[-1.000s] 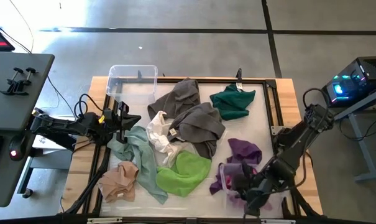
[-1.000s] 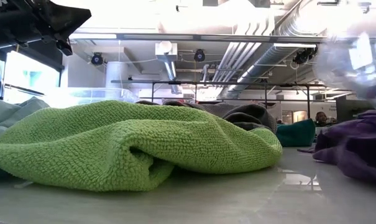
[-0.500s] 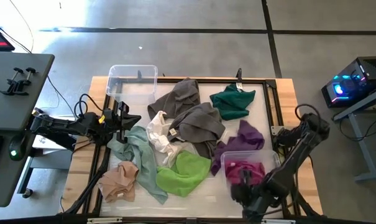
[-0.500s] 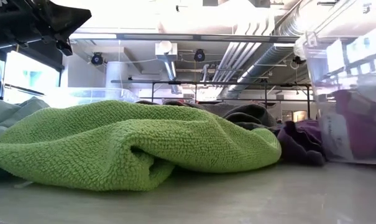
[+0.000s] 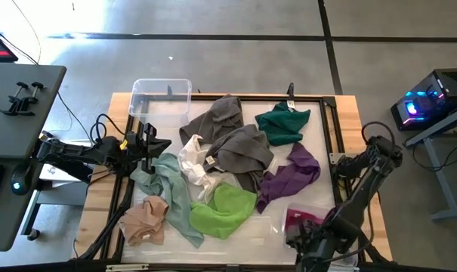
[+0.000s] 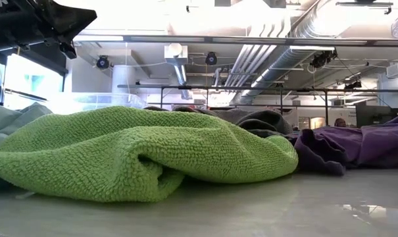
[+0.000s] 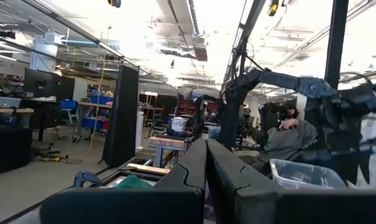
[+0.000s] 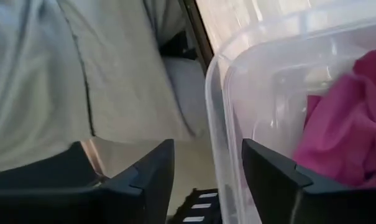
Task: Sort towels by color in basket
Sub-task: Adjust the bottom transparent bin
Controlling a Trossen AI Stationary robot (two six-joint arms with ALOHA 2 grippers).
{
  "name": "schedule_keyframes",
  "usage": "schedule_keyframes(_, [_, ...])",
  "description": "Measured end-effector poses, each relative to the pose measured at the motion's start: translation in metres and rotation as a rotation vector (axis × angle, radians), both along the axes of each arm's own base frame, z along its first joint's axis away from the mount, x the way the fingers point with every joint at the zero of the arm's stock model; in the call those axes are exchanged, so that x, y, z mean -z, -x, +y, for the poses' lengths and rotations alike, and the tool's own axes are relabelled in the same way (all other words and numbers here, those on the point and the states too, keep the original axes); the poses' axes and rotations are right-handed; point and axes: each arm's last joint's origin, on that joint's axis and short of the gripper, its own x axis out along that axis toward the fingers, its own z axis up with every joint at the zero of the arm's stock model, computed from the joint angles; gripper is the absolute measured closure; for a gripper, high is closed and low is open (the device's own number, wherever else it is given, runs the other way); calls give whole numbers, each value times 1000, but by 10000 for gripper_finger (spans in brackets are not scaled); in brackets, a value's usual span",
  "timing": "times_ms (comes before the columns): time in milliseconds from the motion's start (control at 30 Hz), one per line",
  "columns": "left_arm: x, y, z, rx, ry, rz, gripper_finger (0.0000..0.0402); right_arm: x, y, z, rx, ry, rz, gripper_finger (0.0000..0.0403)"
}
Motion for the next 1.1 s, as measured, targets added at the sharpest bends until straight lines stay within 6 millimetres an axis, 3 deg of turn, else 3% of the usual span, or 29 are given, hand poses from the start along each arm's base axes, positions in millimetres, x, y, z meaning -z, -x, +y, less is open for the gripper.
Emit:
schedule_keyframes(100, [0,0,0,0,0,0,402,-19,2,-5,30,35,-32,222])
schedule_keyframes(200, [0,0,0,-1,0,0,401,-29,1,-17,62,199,-103,227])
schedule_keyframes(400, [0,0,0,0,0,0,402,-15,-17,-61,-17,404,17,246])
schedule_keyframes(533, [0,0,0,1,1,1,402,-7,-41,-95,-67,498,17,261])
schedule_keyframes(667, [0,0,0,6,7,-1,401,-7,-61,-123,-53,532,3,265])
schedule_keyframes(800, [0,0,0,13,19,-2,401,-6,-66,-146,-10,545,80,266])
schedule_keyframes(933, [1,0,-1,36,17,4,402,3,-65,-156,-35,499,167,266])
schedule_keyframes(1100, [1,-1,-2,68,32,-1,401,26,-57,-149,-113,395,263,266])
